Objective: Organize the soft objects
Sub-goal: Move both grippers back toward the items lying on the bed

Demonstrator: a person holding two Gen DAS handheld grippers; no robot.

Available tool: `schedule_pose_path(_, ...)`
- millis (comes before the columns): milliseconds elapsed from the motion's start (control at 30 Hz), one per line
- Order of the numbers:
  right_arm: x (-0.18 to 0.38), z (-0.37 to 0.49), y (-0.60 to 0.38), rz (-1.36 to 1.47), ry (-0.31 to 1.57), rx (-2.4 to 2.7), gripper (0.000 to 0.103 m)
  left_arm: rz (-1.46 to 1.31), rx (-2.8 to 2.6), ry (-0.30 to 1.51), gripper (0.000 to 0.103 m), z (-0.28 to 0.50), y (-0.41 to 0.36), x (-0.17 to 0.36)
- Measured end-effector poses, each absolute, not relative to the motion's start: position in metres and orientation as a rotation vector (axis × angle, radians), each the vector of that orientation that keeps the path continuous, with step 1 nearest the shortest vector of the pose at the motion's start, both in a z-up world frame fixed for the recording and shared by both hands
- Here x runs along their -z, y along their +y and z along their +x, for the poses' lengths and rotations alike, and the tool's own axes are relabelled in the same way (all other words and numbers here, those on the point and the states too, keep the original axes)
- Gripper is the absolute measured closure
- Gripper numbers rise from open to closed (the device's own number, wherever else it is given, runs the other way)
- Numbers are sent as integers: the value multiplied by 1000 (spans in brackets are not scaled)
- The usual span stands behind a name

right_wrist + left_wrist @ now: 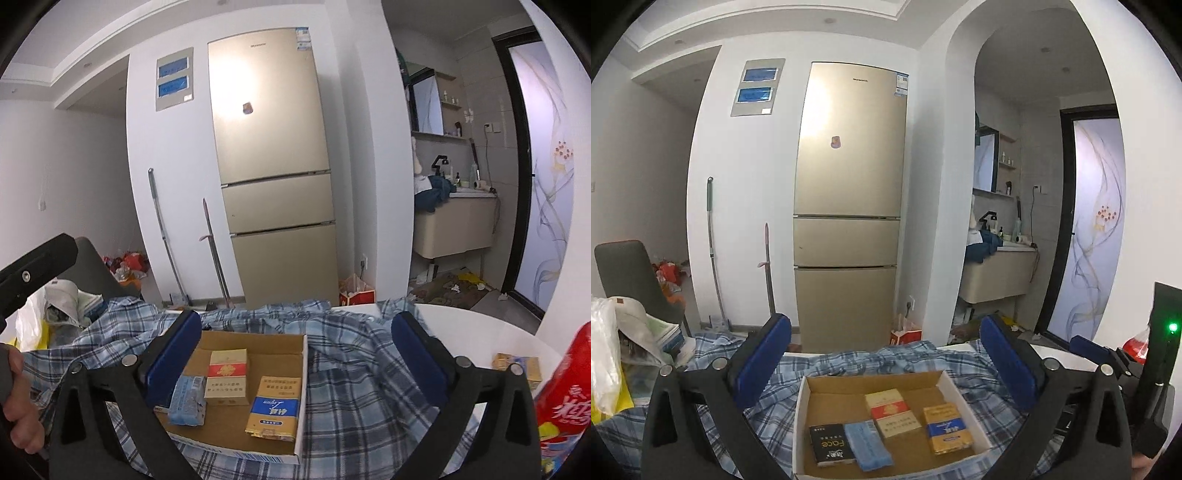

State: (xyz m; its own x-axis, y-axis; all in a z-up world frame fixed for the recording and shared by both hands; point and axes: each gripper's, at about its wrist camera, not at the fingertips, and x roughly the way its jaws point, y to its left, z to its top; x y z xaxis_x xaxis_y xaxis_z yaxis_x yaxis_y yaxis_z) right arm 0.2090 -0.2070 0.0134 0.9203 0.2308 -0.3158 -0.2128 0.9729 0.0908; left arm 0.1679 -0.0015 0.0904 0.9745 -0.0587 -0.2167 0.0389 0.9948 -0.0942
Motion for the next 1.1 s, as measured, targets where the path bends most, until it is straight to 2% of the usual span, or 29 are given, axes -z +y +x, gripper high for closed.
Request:
schedule_pose_path(300, -34, 178, -222, 87, 305, -255, 0, -88, 108, 198, 0, 131, -20, -126)
schedule_pose_path(533, -51, 143, -221, 48, 214, -283, 0, -56, 102, 113, 0, 86, -31, -138)
schedule_pose_path(1100, -32, 73, -219, -87, 211, -243, 0, -34, 102, 242, 0, 14, -2, -63)
